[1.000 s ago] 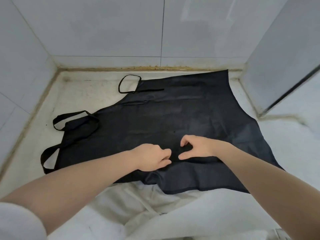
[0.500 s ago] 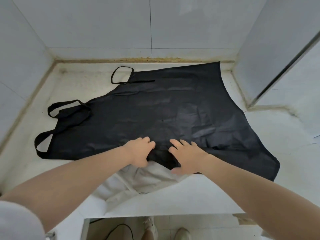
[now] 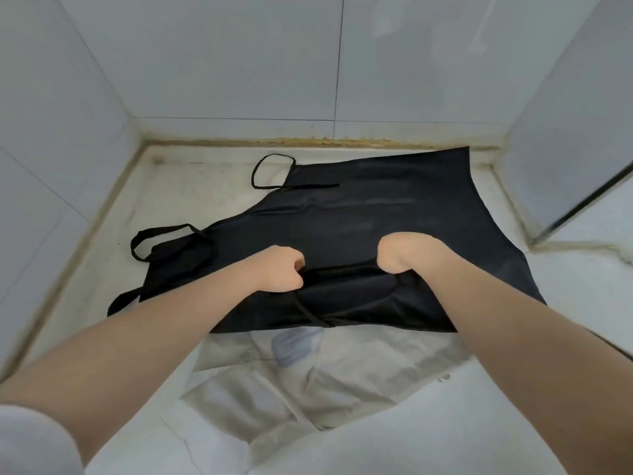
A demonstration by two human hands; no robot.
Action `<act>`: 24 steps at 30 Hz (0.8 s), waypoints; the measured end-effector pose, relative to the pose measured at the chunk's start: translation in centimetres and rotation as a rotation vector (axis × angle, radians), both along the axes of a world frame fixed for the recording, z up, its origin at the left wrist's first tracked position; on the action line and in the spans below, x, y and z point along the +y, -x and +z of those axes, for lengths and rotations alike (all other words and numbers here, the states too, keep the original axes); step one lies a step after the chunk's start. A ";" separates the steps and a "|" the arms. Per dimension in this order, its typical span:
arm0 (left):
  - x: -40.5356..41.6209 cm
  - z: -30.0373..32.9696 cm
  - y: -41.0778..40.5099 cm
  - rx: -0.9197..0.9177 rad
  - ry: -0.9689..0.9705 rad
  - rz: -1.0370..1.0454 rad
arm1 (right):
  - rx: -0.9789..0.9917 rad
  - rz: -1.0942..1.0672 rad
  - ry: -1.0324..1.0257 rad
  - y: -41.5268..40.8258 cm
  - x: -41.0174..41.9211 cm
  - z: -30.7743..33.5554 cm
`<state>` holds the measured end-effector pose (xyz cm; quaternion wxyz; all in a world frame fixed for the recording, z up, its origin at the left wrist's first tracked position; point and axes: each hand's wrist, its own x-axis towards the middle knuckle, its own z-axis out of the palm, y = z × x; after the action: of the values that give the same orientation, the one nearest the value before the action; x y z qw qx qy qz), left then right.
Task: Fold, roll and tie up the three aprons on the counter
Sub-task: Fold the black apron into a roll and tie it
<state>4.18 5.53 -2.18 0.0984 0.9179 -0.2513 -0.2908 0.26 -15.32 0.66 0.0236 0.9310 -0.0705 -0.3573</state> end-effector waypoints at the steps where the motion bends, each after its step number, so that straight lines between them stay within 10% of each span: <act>1: 0.1 -0.3 -0.2 -0.009 -0.011 0.006 | -0.051 -0.057 0.037 0.1 0.0 -0.4; 7: 1.0 -2.7 -2.7 0.361 0.128 0.343 | -0.601 0.312 0.085 0.8 5.1 -4.4; 10: 0.6 -3.5 -2.7 0.200 0.106 0.234 | -0.547 0.413 -0.090 1.3 7.2 -6.3; 13: 0.0 -3.6 -2.7 0.175 0.198 0.282 | -0.435 0.190 -0.215 1.2 7.1 -6.8; 17: -0.7 -3.5 -2.2 0.635 0.349 0.679 | -0.123 -0.447 -0.881 1.2 7.0 -6.4; 24: -0.4 -4.3 -0.9 0.765 0.392 0.832 | 0.144 -0.706 -1.419 2.8 2.9 -4.1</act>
<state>5.06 5.10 -6.51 0.4550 0.7341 0.1335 -0.4861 -2.56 -12.46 -3.43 -0.6853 0.6210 -0.1153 -0.3625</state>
